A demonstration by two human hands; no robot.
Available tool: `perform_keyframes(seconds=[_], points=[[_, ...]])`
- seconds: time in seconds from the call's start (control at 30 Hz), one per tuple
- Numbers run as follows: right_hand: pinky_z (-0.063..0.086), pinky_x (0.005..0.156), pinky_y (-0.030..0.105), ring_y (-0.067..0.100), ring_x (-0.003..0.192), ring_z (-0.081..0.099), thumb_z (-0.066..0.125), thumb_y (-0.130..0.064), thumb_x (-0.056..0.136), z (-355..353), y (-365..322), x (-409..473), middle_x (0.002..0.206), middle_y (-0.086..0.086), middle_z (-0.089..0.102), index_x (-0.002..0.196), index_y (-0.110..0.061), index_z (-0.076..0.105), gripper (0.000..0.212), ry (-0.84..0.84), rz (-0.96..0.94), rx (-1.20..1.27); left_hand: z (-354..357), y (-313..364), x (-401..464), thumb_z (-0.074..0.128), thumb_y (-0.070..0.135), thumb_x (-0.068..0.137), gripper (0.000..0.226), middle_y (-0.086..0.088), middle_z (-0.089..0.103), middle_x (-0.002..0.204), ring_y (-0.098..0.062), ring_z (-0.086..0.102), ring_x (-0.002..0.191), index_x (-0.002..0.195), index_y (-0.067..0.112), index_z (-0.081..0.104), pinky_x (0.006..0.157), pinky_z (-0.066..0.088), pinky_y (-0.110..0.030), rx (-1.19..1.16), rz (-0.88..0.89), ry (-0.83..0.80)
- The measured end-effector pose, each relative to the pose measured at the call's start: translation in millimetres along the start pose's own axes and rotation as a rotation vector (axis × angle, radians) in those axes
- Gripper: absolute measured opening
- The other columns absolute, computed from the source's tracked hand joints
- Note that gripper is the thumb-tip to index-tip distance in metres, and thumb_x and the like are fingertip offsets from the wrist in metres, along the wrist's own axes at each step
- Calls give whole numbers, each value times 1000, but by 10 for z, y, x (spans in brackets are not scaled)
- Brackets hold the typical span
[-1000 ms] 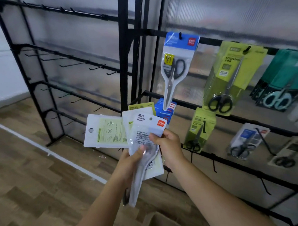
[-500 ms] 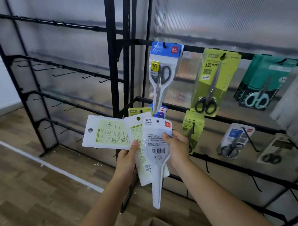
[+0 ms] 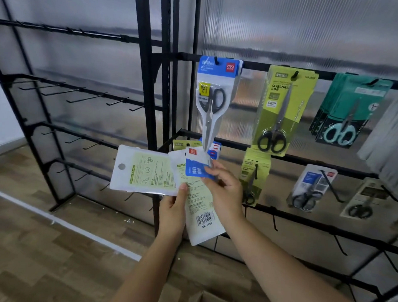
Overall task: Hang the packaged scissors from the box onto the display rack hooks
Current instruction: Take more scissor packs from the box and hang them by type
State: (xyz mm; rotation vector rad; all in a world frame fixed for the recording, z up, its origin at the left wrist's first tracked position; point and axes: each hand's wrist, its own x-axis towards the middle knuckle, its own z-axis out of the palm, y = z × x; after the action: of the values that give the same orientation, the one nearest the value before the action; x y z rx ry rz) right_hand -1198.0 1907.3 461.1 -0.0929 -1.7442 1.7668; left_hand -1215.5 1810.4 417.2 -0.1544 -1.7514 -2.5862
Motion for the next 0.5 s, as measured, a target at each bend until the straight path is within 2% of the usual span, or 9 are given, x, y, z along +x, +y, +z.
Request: perform_keyframes(seconds=[0.07, 0.1, 0.13, 0.2, 0.27, 0.33, 0.43, 0.5], points=[[44, 100, 26, 15, 121, 50, 66, 10, 77, -2, 30, -10, 131, 1, 50, 95, -4, 67, 23, -89, 102, 37, -10, 30, -2, 49, 15, 97, 19, 5, 72, 105, -6, 67, 97, 107, 21, 65, 73, 54, -17, -37, 0, 2], [42, 104, 33, 16, 126, 48, 69, -1, 79, -15, 30, -7, 138, 3, 47, 94, -9, 68, 17, -141, 151, 35, -27, 41, -4, 49, 14, 98, 19, 6, 73, 101, -6, 69, 93, 107, 20, 65, 69, 53, -15, -62, -11, 1], [41, 104, 37, 16, 124, 49, 70, -15, 80, -27, 20, -7, 140, 3, 48, 92, -15, 70, 13, -196, 194, 41, -43, 49, -12, 48, 13, 98, 19, 7, 74, 98, -6, 69, 90, 107, 18, 64, 66, 53, -15, -87, -24, -1], [48, 93, 32, 6, 105, 60, 62, -32, 84, -46, 4, 0, 121, -7, 64, 88, -27, 72, 12, -266, 219, 68, -66, 47, -36, 47, 13, 98, 20, 7, 74, 96, -7, 70, 87, 109, 15, 63, 64, 54, -16, -120, -52, -2], [51, 81, 28, 3, 91, 63, 56, -20, 91, -59, 11, 23, 101, -15, 68, 93, -20, 71, 15, -262, 155, -7, -86, 46, -66, 48, 14, 98, 23, 1, 73, 102, -11, 70, 90, 115, 11, 61, 65, 55, -19, -137, -82, -2], [51, 86, 33, 9, 96, 58, 59, -9, 89, -66, 46, 59, 107, -6, 60, 104, -14, 67, 18, -232, 114, -156, -121, 30, -99, 48, 15, 97, 26, -3, 72, 107, -13, 70, 92, 120, 7, 59, 66, 55, -21, -127, -102, -13], [47, 95, 38, 13, 109, 47, 67, -8, 83, -55, 78, 93, 113, -5, 42, 132, -21, 49, 54, -233, 251, -257, -191, -6, -141, 49, 15, 97, 27, -3, 73, 105, -12, 70, 91, 119, 5, 60, 66, 55, -19, -76, -113, -45], [47, 97, 40, 15, 116, 44, 70, -12, 81, -54, 95, 114, 115, -3, 36, 135, -20, 45, 60, -257, 310, -317, -233, -27, -159, 49, 15, 97, 25, -3, 73, 105, -14, 70, 91, 117, 7, 61, 66, 55, -19, -41, -119, -65]])
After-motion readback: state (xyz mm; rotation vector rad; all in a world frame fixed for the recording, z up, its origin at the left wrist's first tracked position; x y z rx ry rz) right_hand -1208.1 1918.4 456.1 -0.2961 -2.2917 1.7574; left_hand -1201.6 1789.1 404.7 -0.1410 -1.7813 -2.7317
